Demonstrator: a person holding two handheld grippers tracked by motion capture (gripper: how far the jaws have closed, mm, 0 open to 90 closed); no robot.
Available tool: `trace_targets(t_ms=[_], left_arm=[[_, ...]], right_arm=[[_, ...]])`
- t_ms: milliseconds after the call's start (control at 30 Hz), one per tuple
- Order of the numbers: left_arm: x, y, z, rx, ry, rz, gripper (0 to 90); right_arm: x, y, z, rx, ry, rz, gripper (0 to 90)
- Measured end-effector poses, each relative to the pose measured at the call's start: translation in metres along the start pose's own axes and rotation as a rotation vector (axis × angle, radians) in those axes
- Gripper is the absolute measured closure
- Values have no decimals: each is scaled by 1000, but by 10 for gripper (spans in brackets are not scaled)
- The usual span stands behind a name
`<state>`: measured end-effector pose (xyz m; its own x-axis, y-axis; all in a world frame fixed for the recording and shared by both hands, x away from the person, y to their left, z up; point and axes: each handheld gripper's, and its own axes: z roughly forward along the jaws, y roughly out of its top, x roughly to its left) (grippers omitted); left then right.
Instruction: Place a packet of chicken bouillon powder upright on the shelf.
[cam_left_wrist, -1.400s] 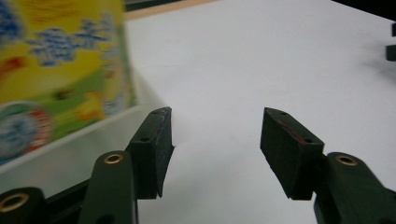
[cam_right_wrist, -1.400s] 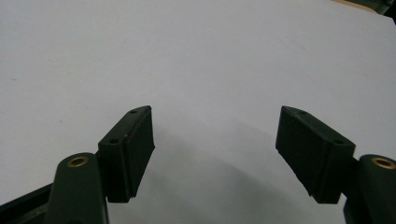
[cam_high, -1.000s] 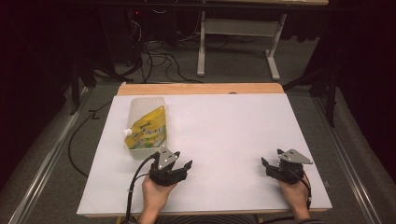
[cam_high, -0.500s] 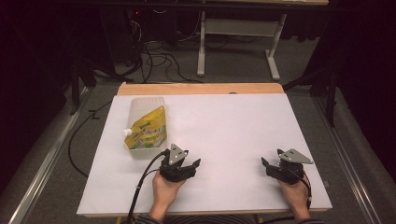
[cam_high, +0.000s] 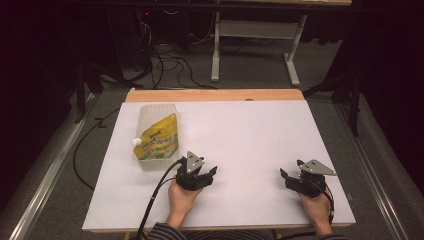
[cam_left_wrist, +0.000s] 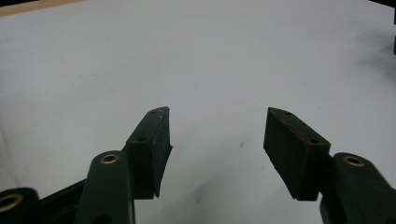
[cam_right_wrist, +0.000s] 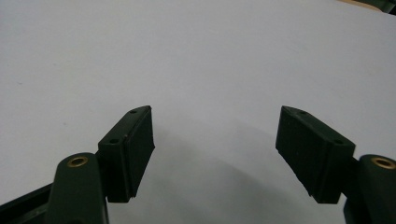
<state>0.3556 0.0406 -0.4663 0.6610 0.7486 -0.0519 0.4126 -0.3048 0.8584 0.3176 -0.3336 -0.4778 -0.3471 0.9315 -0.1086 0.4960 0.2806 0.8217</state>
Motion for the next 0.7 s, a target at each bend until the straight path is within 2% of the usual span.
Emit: trace_targets(t_ms=[167,367,500,700], left_arm=[[1,-2,4,-9,24,24,411],[-1,-5,9,-31,32,30,405],[-3,-8,15,-14,42,49,406],[-4,-9,14,-24,49,57,403]], right_arm=[[0,0,0,3,-2,-5,285],[0,0,0,-2,-3,-2,285],[-1,0,0,-1,0,8,284],[0,0,0,2,0,6,284]])
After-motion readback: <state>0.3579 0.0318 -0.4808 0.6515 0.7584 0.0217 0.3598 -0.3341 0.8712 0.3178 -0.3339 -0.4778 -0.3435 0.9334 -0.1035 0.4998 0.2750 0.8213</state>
